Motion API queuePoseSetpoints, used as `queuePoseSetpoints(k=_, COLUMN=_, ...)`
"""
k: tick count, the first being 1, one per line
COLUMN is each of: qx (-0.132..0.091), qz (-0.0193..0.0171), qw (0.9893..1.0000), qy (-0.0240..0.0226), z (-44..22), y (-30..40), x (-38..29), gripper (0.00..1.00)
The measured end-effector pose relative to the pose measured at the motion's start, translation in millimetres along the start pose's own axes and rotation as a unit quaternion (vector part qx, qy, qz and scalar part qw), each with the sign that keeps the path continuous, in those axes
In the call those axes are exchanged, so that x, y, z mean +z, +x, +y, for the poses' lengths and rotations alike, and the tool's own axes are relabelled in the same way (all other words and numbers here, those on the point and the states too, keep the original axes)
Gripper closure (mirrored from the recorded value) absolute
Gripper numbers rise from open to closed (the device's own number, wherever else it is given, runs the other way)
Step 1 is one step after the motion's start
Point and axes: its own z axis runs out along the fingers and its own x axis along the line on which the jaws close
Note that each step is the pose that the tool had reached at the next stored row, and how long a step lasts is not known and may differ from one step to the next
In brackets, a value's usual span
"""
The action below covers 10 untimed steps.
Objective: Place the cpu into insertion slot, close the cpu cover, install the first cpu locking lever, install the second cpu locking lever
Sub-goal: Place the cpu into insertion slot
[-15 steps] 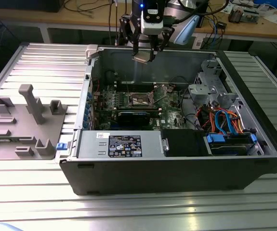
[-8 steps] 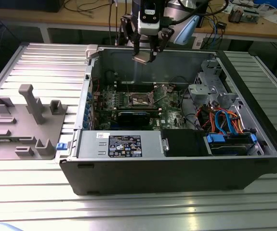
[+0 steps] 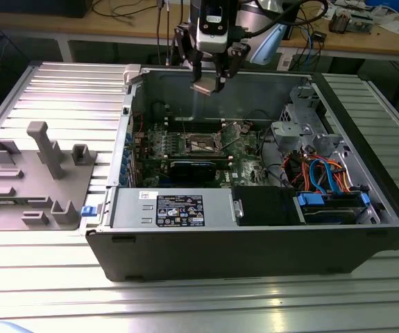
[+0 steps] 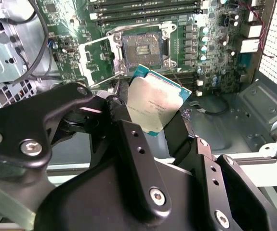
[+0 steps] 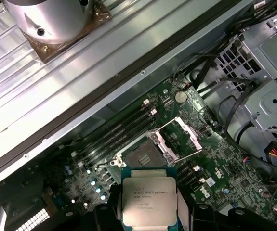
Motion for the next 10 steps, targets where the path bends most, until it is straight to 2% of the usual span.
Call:
queuePoseSetpoints(k=3, qx=0.005, qz=-0.0016, qw=1.0, qy=0.0018, z=-0.1, y=-0.1, x=0.6, gripper=0.46)
queuePoseSetpoints(k=10, qx=0.026, qz=-0.0031, qw=0.9996, qy=0.0019, z=-0.1, y=0.0, x=1.4, gripper=0.46)
